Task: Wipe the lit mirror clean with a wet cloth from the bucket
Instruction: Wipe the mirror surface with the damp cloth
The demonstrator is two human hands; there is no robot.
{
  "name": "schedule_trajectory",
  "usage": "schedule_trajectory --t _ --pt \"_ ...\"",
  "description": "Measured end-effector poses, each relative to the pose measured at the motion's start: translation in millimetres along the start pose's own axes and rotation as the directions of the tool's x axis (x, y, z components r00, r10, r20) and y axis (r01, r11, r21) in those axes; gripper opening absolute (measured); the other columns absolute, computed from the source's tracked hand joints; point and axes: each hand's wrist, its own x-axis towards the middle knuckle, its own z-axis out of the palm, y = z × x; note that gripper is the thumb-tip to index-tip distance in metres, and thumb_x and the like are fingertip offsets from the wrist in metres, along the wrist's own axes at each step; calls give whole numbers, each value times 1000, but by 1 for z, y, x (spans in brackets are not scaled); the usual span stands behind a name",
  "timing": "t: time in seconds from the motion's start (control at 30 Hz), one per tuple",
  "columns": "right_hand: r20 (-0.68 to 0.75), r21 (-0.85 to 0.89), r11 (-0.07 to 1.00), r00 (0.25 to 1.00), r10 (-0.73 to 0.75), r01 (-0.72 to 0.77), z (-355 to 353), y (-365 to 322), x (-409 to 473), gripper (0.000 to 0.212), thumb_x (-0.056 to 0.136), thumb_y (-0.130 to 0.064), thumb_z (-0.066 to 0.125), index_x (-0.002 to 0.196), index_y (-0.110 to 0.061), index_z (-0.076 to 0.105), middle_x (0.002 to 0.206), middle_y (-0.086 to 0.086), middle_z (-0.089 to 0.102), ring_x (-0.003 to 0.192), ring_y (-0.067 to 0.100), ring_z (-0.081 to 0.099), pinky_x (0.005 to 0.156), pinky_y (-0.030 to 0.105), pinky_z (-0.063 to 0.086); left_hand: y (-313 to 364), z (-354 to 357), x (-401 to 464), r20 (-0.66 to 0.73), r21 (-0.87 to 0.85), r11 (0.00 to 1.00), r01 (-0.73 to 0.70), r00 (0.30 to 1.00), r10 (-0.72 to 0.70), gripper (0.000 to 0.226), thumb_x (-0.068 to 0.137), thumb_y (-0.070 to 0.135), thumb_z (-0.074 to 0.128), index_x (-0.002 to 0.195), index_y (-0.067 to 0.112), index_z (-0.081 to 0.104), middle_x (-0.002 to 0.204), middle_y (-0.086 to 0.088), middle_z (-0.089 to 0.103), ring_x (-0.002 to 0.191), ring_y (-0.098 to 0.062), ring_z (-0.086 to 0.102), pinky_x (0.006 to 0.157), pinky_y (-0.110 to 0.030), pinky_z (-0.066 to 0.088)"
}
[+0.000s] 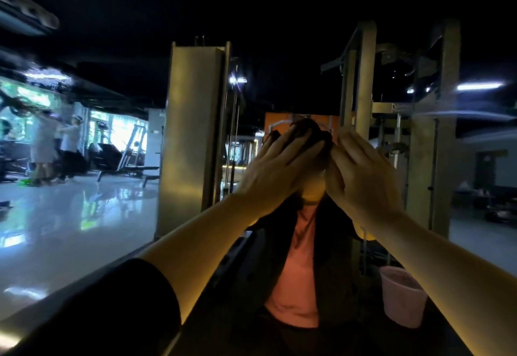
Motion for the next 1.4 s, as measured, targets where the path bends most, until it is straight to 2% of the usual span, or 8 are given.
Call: schedule_trajectory --t 0.23,0.4,0.5,0.67,0.93,1.1,1.27,1.4 --pt "-82 -17 1000 997 6 -7 10 2 -5 41 98 -22 49 132 -3 60 142 20 53 134 32 49 105 47 46 -100 -33 20 -111 -241 572 784 563 -819 64 103 45 34 157 23 7 165 -8 6 150 -32 0 121 -53 6" --pt "-95 -32 999 995 -25 22 7 2 -4 40 97 -21 50 130 -3 62 139 19 56 131 33 52 104 45 47 -22 -7 24 -52 -21 989 150 987 -151 65 99 52 29 155 27 13 162 -7 20 150 -30 10 120 -54 16" --pt "-74 -51 998 996 -45 41 1 6 -2 40 96 -21 50 130 -4 62 138 18 57 129 32 54 101 42 46 -61 -15 22 -73 -79 974 211 973 -217 63 96 58 29 153 36 13 162 -11 13 148 -35 12 117 -59 21" --pt "-51 -44 999 999 -19 17 0 0 -1 43 97 -25 42 129 -3 62 138 18 57 130 30 53 100 42 48 -102 -48 49 -113 -218 648 730 640 -760 62 103 46 34 157 29 9 164 -12 -4 149 -38 -3 121 -54 10" --pt "37 -34 990 990 -134 135 -13 24 -3 40 99 -26 47 131 -5 61 141 16 55 133 28 51 102 44 49 -28 -37 85 14 23 987 156 988 -156 72 92 61 21 156 31 4 165 -4 4 151 -27 -2 122 -49 5" --pt "2 -171 979 994 -107 106 -39 66 -31 38 98 -24 47 124 -3 65 130 17 62 120 30 58 106 39 37 -67 -51 96 -74 -198 637 745 637 -768 65 103 47 33 157 26 4 165 -9 2 150 -36 2 121 -52 9" --pt "41 -143 978 988 -146 151 -44 76 -58 36 96 -22 52 124 -4 66 134 15 61 128 30 54 110 49 37 68 -21 128 -24 -44 963 267 963 -269 63 102 51 29 156 32 3 165 -4 3 151 -30 -3 121 -50 3" --pt "46 -107 986 991 -125 129 -50 73 -69 40 96 -23 45 127 -6 63 137 13 58 131 29 52 113 46 30 78 -15 103 117 55 998 38 992 -44 67 97 57 24 155 35 0 165 0 -2 150 -27 -9 119 -46 -7"
